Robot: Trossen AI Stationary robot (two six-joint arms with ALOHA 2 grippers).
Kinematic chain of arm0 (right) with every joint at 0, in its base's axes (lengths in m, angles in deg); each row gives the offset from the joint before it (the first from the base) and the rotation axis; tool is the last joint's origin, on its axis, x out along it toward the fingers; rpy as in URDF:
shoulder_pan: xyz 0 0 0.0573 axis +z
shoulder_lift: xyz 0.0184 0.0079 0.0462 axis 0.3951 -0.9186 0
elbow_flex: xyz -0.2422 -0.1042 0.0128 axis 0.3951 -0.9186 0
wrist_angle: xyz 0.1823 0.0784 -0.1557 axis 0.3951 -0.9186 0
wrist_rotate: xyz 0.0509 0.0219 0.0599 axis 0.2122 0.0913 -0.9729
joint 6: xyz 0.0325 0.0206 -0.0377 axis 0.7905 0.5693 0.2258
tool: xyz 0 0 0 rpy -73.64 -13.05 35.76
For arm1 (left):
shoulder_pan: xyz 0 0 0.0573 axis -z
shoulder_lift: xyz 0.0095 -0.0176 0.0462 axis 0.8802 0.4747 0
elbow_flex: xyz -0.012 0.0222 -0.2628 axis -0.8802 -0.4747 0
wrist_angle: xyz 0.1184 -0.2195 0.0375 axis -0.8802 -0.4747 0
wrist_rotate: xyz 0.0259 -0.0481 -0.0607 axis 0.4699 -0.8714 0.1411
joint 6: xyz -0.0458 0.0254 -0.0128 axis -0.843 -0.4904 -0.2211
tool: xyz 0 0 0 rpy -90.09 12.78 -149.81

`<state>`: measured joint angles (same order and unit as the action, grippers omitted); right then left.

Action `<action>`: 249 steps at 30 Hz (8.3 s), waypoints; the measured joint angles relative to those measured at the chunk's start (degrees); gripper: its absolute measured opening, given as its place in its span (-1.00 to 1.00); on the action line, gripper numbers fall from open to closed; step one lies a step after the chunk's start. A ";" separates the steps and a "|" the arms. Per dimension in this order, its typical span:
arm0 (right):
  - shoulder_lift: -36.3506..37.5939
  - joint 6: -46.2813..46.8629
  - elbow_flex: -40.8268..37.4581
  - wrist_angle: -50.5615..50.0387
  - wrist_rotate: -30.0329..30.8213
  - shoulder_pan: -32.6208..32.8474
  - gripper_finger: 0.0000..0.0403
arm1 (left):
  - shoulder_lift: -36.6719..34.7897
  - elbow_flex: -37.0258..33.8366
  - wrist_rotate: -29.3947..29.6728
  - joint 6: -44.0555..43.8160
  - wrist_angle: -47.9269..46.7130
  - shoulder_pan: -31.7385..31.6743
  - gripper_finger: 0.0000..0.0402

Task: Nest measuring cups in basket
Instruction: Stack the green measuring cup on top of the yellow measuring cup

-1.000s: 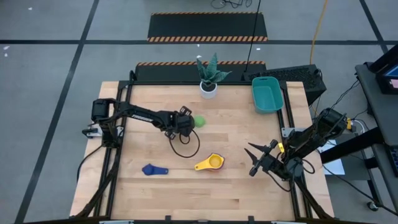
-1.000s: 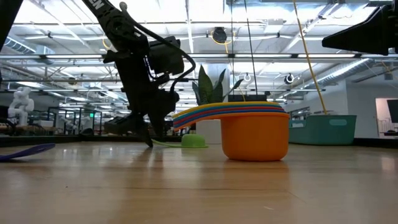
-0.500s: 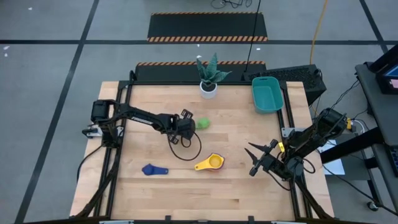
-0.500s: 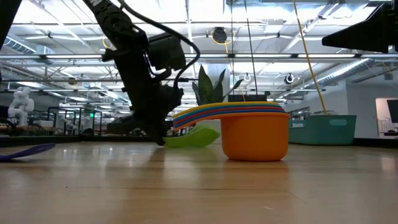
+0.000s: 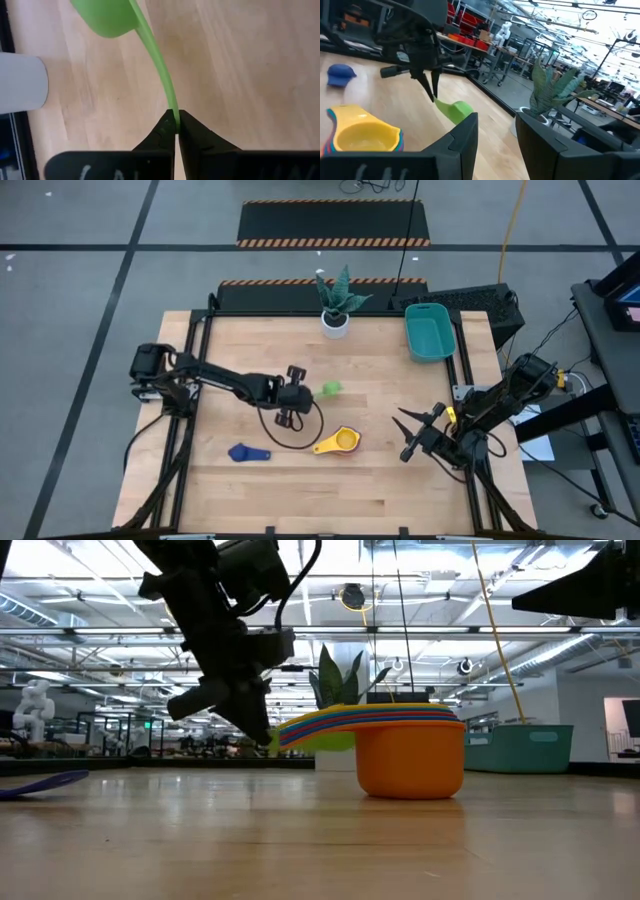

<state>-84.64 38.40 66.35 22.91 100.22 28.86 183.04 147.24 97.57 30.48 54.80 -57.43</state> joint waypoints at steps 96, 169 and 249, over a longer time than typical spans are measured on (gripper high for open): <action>13.18 84.01 27.41 -86.76 -52.23 -5.14 -0.09 | -2.49 0.13 -42.15 -46.67 21.12 10.60 -0.96; 13.18 84.23 27.36 -86.72 -52.16 -5.14 -0.09 | 2.75 0.15 19.48 -37.09 34.16 28.56 0.83; 13.16 82.32 27.36 -86.27 -52.16 -7.93 -0.09 | 18.11 15.00 12.90 -35.74 36.68 30.35 0.86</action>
<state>-71.48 120.73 93.72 -63.36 48.06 20.93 201.15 162.23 110.47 -5.26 91.48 -27.08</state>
